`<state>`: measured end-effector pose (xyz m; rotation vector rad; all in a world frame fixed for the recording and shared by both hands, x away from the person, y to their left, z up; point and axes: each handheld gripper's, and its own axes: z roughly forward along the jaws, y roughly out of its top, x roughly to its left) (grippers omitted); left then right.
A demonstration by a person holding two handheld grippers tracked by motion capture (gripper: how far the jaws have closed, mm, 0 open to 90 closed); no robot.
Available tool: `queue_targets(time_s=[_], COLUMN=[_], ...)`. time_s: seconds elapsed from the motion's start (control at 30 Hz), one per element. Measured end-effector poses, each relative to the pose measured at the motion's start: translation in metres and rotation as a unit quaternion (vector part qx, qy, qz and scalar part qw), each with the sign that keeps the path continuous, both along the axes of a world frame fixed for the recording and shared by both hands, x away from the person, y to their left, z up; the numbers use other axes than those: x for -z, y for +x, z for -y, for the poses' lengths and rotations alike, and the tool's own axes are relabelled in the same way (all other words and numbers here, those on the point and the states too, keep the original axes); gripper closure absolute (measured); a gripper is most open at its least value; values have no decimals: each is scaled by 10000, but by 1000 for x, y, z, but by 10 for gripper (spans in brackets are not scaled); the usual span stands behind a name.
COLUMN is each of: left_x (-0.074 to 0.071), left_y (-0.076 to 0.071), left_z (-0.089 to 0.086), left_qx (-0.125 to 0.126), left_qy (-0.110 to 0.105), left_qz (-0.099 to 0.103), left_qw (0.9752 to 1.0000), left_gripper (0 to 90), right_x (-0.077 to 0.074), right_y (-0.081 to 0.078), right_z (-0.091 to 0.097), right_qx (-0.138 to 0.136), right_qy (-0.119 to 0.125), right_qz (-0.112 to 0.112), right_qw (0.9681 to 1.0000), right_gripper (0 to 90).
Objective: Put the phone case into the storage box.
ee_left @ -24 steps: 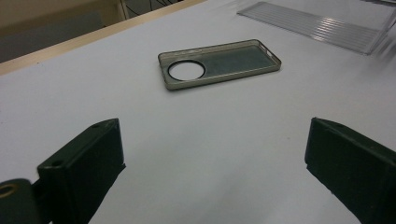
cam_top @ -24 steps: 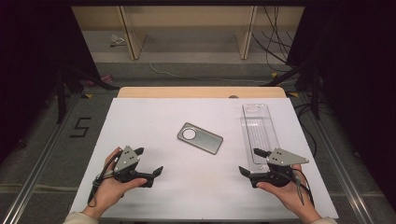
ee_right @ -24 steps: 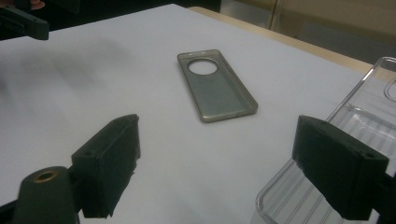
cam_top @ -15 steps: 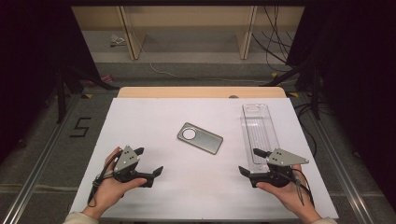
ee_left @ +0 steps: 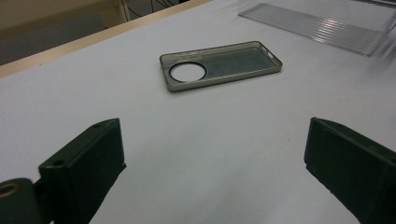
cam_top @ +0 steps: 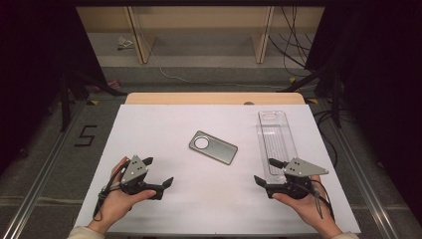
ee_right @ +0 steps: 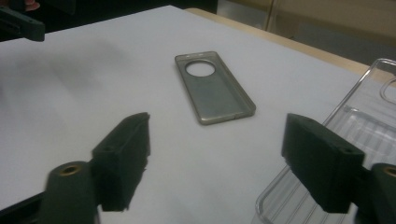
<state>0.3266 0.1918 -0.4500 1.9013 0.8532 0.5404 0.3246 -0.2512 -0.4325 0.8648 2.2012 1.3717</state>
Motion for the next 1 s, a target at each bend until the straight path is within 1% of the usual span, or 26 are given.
queue_targets(time_s=[0.07,0.13,0.2,0.27,0.3,0.33,0.37,0.4,0.47,0.5,0.57,0.6,0.63,0.67,0.7,0.73,0.77,0.8,0.83,0.87,1.0], left_x=[0,0,0,-1,-1,-1,-1,0,0,0,0,0,0,0,0,0,0,0,0,0,0], left_y=[0,0,0,0,0,0,0,1,1,1,1,0,0,0,0,0,0,0,0,0,0], left_z=[0,0,-1,-1,-1,-1,-1,0,0,0,1,1,1,1,1,1,1,1,1,1,1], left_qx=[-3,-28,-47,-44,-44,-48,-48,-69,-79,-79,-91,-73,-64,-64,-50,-41,-41,-37,-37,-35,-31], left_qy=[5,13,11,15,15,13,13,-13,-9,-9,-17,-26,-22,-22,-12,-21,-21,-19,-17,-23,-31], left_qz=[7,1,4,17,17,19,19,22,27,27,22,15,15,15,23,13,13,13,13,12,11], left_qw=[10000,10000,10000,10000,10000,10000,10000,10000,10000,10000,10000,10000,10000,10000,10000,10000,10000,10000,10000,10000,10000], left_gripper=[48,52,57,64,65,68,72,76,82,86,88,91,93,94,94,96,96,97,97,99,100], right_x=[-2,-4,-6,-8,-8,-9,-9,-10,-10,-10,-12,-13,-13,-13,-12,-10,-10,-7,-7,-5,0], right_y=[1,3,6,9,9,14,14,20,28,28,39,50,56,56,61,75,75,88,88,98,121], right_z=[-2,-6,-12,-18,-18,-25,-25,-33,-41,-41,-53,-65,-72,-72,-76,-89,-89,-100,-100,-108,-119], right_qx=[-46,-66,-87,-69,-69,-83,-83,-23,47,47,152,214,250,250,260,341,341,415,415,464,671], right_qy=[107,51,75,-51,-51,-143,-143,-315,-421,-421,-571,-728,-810,-810,-888,-1108,-1108,-1179,-1179,-1306,-1479], right_qz=[7,-40,-113,-120,-120,-206,-206,-261,-310,-310,-397,-463,-497,-497,-527,-573,-573,-658,-658,-678,-846], right_qw=[9999,10000,9999,9999,9999,9997,9997,9992,9986,9986,9975,9960,9952,9952,9943,9916,9916,9900,9900,9880,9831], right_gripper=[425,559,662,750,750,828,828,873,900,900,900,900,900,900,900,900,900,900,900,900,900])
